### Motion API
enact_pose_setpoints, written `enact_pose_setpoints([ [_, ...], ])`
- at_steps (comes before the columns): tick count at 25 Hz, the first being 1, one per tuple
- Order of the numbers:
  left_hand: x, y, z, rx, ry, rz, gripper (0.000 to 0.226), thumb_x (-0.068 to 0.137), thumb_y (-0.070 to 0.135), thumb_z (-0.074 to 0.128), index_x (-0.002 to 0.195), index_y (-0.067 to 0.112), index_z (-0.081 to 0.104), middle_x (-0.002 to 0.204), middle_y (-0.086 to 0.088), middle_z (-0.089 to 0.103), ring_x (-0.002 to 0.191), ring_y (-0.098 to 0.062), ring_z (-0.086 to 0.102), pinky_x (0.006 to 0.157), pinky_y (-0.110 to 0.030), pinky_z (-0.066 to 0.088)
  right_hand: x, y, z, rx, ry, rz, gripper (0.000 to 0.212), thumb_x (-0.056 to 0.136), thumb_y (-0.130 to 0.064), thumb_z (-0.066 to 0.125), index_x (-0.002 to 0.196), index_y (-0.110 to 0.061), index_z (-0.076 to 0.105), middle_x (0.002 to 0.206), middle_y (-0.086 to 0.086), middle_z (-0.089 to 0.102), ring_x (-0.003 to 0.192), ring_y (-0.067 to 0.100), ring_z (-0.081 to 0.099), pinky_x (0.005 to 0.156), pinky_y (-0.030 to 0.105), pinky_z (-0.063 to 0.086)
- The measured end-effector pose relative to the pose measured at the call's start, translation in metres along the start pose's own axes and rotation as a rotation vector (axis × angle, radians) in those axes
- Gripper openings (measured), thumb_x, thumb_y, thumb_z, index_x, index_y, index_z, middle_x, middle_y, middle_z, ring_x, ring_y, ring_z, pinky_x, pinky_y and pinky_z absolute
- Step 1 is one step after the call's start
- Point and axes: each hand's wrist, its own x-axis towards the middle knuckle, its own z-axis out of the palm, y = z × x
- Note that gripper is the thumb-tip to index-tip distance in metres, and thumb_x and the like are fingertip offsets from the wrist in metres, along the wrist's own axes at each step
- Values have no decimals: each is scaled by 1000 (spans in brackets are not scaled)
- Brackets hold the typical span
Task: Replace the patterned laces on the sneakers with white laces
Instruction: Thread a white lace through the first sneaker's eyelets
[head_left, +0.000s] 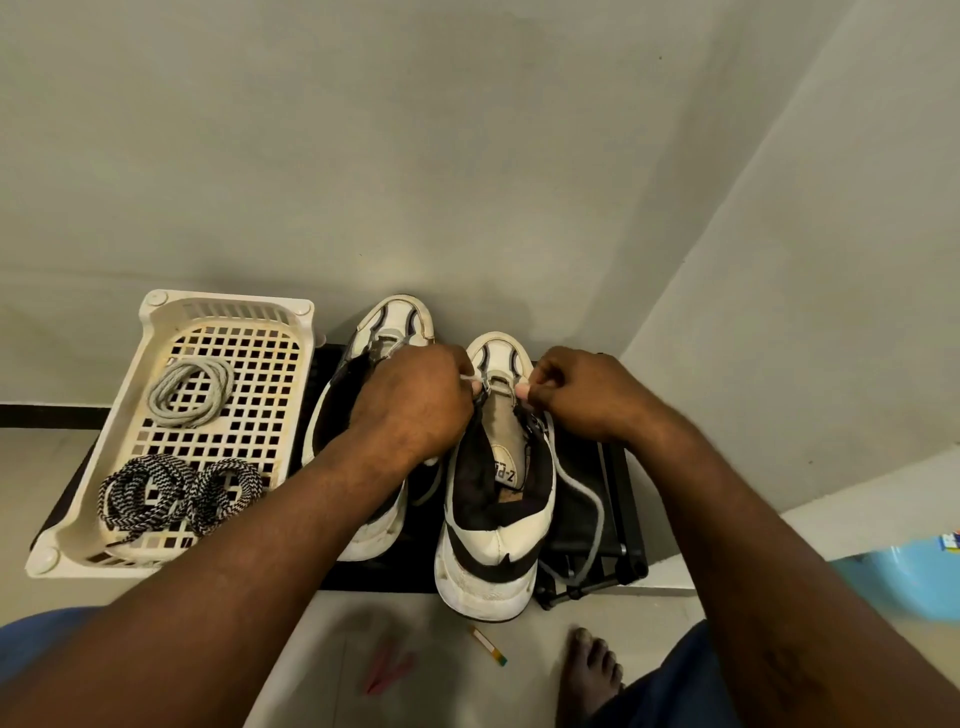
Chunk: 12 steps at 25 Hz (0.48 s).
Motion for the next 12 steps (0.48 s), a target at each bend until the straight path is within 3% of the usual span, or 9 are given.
enact_pose_setpoints([
  [4, 1, 0, 2, -9, 17, -26, 19, 101, 33, 62, 110, 22, 74, 101, -5, 74, 94, -24, 67, 81, -34, 54, 9, -2, 8, -138, -24, 35, 26, 101, -37, 62, 80, -23, 57, 94, 3, 70, 93, 24, 65, 78, 35, 49],
  [7, 2, -1, -2, -39, 7, -50, 19, 97, 21, 62, 113, 23, 72, 104, -4, 73, 91, -22, 63, 77, -31, 49, 6, -5, 6, -16, 67, 9, 21, 102, -34, 62, 88, -18, 63, 87, 1, 74, 87, 21, 69, 79, 37, 54],
  [9, 1, -2, -4, -64, -21, -51, 24, 94, 18, 61, 115, 23, 71, 103, -4, 73, 87, -22, 66, 79, -34, 54, -1, -12, 5, 157, 114, 8, 14, 100, -32, 67, 95, -20, 66, 79, -1, 75, 72, 12, 72, 71, 34, 55],
  [12, 0, -1, -3, -11, -44, -38, 20, 98, 30, 60, 111, 22, 73, 95, -3, 73, 84, -22, 68, 79, -35, 56, -13, -19, -3, 219, -10, 81, 36, 89, -50, 78, 103, -22, 61, 84, 2, 76, 69, 15, 74, 64, 33, 59],
])
